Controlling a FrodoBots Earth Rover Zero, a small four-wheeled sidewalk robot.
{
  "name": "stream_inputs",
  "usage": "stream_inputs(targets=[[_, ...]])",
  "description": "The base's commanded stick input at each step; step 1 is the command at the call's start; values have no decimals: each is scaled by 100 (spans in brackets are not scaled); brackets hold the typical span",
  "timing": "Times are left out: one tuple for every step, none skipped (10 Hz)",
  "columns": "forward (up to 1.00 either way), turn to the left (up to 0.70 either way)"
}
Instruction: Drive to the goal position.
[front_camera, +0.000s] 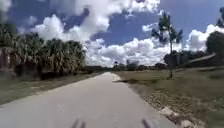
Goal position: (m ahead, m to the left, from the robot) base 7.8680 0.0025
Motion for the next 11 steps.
stream_inputs(targets=[[70,0],[70,0],[70,0],[70,0],[70,35],[70,35],[70,35],[70,35],[70,35],[70,0],[70,0]])
